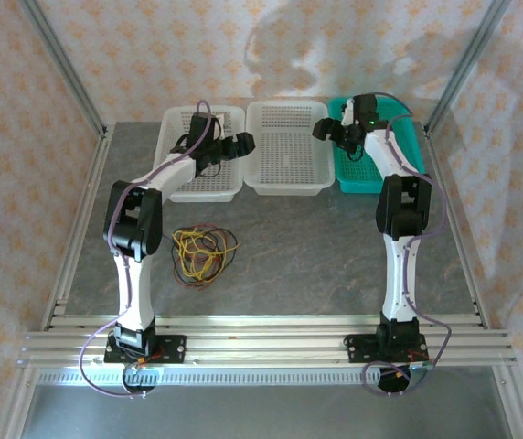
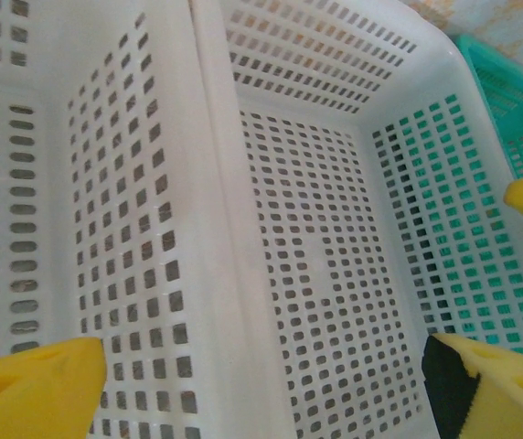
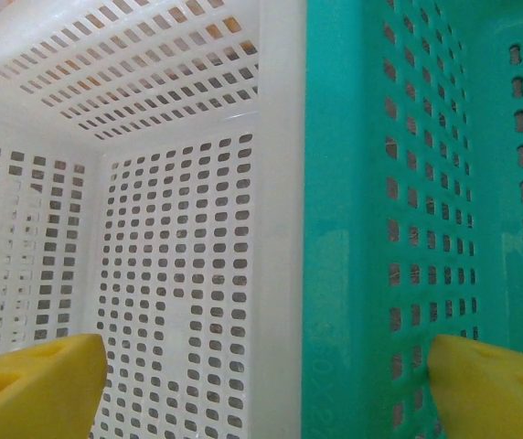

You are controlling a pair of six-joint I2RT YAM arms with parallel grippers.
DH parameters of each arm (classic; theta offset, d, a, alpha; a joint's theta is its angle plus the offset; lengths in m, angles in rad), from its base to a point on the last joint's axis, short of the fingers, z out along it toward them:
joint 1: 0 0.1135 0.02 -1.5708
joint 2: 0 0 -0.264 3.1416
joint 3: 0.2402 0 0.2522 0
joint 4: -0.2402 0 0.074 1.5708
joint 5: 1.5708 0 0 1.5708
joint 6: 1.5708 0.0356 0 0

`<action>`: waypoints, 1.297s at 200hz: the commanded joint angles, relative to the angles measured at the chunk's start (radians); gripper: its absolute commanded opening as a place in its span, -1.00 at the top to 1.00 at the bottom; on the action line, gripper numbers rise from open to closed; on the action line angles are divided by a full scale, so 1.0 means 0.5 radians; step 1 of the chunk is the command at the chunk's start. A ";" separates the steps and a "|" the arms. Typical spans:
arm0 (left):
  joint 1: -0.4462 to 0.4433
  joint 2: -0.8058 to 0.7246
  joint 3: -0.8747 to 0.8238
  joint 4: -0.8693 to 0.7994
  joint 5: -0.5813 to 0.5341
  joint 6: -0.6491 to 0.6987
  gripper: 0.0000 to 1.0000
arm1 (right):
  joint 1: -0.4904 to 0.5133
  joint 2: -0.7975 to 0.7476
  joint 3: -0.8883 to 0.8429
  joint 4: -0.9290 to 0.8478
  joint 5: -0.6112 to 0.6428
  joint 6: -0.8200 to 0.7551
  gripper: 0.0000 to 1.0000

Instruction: Untangle the cables

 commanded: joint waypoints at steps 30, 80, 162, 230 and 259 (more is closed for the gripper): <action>0.000 0.005 0.058 -0.030 0.090 0.053 -0.84 | 0.047 0.046 0.092 0.004 -0.135 -0.030 -0.79; 0.004 -0.157 0.067 -0.174 -0.072 0.143 -0.97 | 0.050 -0.155 0.048 0.079 0.363 -0.026 -0.87; -0.062 -1.200 -0.966 -0.122 -0.719 0.127 -0.98 | 0.212 -1.219 -1.310 0.856 0.771 0.131 -0.88; -0.283 -1.873 -1.693 -0.142 -1.003 -0.114 -0.98 | 0.859 -1.879 -2.314 1.580 1.173 0.162 -0.99; -0.364 -2.134 -1.947 -0.191 -1.187 -0.354 -0.98 | 1.136 -1.993 -2.488 1.618 1.235 0.186 -0.99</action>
